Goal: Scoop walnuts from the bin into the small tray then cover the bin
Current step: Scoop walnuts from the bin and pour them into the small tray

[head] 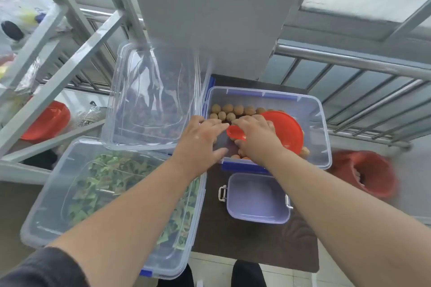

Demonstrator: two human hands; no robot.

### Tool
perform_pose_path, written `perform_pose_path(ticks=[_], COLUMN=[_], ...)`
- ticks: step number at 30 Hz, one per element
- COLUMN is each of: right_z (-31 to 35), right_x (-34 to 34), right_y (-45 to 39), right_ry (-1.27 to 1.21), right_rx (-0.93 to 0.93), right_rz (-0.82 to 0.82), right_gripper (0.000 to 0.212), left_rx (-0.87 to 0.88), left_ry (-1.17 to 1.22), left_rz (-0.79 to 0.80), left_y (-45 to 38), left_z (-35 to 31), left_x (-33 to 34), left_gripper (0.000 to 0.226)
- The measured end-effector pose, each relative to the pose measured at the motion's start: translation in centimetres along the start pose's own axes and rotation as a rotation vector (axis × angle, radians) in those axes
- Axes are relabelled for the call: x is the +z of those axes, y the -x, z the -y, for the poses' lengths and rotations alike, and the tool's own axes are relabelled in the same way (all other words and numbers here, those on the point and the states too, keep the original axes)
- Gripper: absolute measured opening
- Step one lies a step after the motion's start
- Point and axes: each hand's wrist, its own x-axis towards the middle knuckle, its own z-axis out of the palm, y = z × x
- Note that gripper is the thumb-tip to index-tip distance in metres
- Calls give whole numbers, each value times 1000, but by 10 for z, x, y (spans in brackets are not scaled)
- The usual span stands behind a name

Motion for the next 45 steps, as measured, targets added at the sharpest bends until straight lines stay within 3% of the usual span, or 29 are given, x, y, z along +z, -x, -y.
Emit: perform_pose_path(ticks=[8,10,12,18,23,28,33,38,45], right_z=[2,-1,-4,-24,-55,-80,-96,-102,-90], right_x=[11,6,-2,-41,-64,-66,-60,-29,-4], right_y=[-24,-23,-20,-8,15,47,53,60,70], right_ry=[258,262,223,42,-101,-259,-424,-453,-351], right_rx=[21,19,12,61,213,364,312,292,219], right_rz=[88,79,32,-280,-411,-479,-578,-503,-416], right_gripper=[47,54,59,47,21,19,17,10,36], left_rx=[8,-1,-4,26,118,70,-91,-216,-25], left_ry=[-43,-46,-37,2,43,100,147,270,-13], left_rz=[-49,-33,-26,-17,28,71,39,8,55], left_y=[-4,-4,-4,-9,-12,-6,4,35,17], left_z=[13,11,8,-3,-17,-32,-49,-68,-37], left_x=[10,9,6,-2,-10,-20,-18,13,22], left_gripper=[52,50,49,49,53,67,69,72,71])
